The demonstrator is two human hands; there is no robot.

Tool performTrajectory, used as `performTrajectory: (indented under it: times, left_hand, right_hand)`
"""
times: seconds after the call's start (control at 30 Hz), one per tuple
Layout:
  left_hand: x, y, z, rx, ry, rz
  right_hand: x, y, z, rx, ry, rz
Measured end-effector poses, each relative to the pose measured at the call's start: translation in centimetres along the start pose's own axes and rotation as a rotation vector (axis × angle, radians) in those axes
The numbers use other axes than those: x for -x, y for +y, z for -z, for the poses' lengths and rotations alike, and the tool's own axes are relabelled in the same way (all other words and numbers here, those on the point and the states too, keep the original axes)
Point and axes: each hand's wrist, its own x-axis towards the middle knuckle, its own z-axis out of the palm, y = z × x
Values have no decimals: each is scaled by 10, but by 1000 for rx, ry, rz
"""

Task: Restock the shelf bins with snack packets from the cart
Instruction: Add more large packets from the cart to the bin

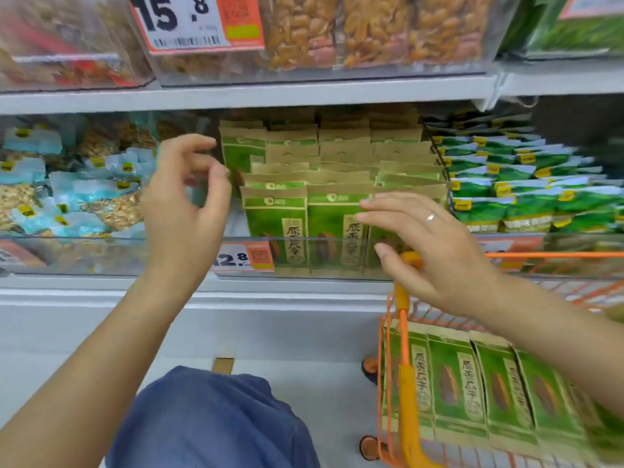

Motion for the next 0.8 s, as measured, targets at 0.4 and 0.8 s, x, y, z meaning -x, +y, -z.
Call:
performTrajectory:
  times: [0.4, 0.8]
  left_hand:
    - [111, 134, -116, 73, -971, -253]
    - [126, 133, -122, 65, -924, -181]
  right_hand:
    - [181, 50, 42, -53, -1600, -815]
    - [191, 30, 43, -172, -1754, -791]
